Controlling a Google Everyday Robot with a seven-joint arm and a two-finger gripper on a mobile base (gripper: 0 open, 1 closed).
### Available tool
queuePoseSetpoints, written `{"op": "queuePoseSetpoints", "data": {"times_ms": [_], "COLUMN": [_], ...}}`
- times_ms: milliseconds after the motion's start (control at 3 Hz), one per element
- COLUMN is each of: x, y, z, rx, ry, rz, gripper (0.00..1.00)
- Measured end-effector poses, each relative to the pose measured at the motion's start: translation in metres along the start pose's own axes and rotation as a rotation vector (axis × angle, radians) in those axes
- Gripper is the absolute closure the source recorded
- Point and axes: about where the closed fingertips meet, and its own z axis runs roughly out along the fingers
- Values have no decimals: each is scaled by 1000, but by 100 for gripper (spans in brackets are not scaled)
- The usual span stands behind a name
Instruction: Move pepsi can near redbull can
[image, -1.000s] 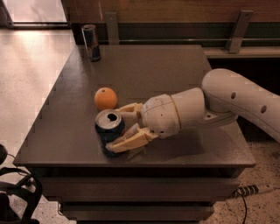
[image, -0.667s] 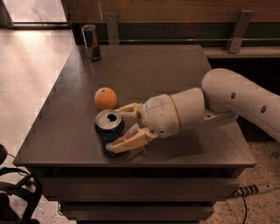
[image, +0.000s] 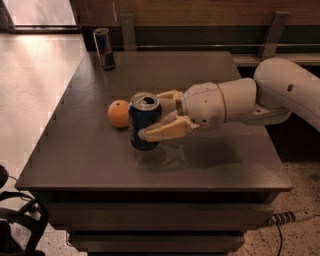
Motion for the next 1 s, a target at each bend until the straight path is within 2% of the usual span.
{"op": "queuePoseSetpoints", "data": {"times_ms": [333, 667, 1000], "x": [-18, -39, -54], "y": [-40, -88, -138], "z": [-34, -59, -71], "rx": [81, 165, 226], "ry": [-9, 36, 100], "rz": [40, 69, 84], "gripper": [100, 100, 100]}}
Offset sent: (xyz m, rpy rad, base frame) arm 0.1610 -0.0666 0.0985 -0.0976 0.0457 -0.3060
